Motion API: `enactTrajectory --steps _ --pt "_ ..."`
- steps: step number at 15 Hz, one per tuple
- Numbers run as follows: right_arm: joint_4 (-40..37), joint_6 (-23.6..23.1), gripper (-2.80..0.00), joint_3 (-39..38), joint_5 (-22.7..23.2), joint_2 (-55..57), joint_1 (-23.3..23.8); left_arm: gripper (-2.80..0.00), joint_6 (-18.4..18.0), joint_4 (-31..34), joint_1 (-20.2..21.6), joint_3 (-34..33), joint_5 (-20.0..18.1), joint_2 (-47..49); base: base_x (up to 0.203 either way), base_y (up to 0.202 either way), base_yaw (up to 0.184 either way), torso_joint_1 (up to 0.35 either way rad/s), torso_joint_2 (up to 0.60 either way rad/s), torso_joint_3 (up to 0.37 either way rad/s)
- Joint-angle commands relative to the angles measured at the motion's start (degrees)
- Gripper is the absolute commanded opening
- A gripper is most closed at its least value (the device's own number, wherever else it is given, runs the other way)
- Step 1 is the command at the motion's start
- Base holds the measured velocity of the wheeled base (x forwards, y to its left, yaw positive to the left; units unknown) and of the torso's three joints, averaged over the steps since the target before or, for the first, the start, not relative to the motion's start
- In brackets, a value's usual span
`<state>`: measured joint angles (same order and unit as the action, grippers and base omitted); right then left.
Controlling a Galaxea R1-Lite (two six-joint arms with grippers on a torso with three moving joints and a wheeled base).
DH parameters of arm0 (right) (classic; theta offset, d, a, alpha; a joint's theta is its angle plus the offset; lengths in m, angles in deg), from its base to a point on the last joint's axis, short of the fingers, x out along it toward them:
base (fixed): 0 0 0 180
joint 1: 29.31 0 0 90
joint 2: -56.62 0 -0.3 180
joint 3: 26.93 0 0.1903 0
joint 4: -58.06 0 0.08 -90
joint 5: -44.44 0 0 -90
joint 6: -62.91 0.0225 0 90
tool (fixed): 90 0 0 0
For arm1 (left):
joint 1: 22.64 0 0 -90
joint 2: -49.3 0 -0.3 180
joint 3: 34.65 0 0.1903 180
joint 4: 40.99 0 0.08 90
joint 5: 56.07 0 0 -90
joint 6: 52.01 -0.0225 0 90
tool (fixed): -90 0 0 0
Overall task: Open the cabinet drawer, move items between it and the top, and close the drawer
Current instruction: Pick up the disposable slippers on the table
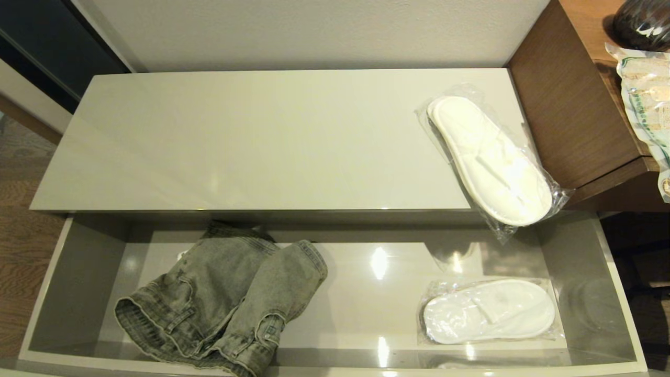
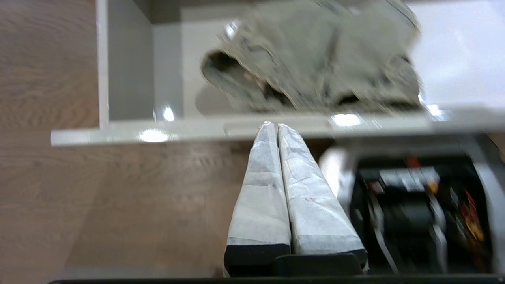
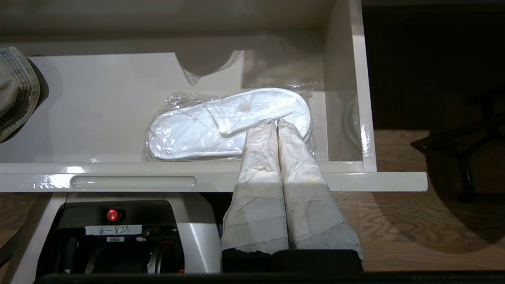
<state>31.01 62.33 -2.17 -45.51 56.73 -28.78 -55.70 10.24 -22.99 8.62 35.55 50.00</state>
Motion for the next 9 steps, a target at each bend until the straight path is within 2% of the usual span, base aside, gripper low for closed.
enactTrajectory --steps 1,2,3,4,6,9 --pt "-0.01 -0.04 -2.80 0.00 0.04 0.07 0.00 -2.80 0.23 -23.58 0.00 -14.46 0.70 -0.62 0.000 0.000 0.000 0.000 0.00 0.000" --pt "-0.01 -0.04 -2.80 0.00 0.13 0.07 0.00 -2.80 0.51 -31.81 0.00 -18.57 0.50 -0.62 0.000 0.000 0.000 0.000 0.00 0.000" --pt "-0.01 -0.04 -2.80 0.00 0.13 0.07 0.00 -2.80 0.94 -35.67 0.00 -20.50 -0.04 -0.62 0.000 0.000 0.000 0.000 0.00 0.000" --pt "-0.01 -0.04 -2.80 0.00 0.13 0.07 0.00 -2.80 1.39 -34.38 0.00 -20.41 -0.62 -0.61 0.000 0.000 0.000 0.000 0.00 0.000" --pt "-0.09 0.05 -2.80 0.00 0.12 0.07 0.00 -2.80 3.34 -27.25 0.00 -19.90 -1.53 -0.61 0.000 0.000 0.000 0.000 0.00 0.000" --pt "0.08 -0.22 -2.80 0.00 0.13 0.07 0.00 -2.80 3.34 -27.25 0.00 -19.90 -1.53 -0.61 0.000 0.000 0.000 0.000 0.00 0.000"
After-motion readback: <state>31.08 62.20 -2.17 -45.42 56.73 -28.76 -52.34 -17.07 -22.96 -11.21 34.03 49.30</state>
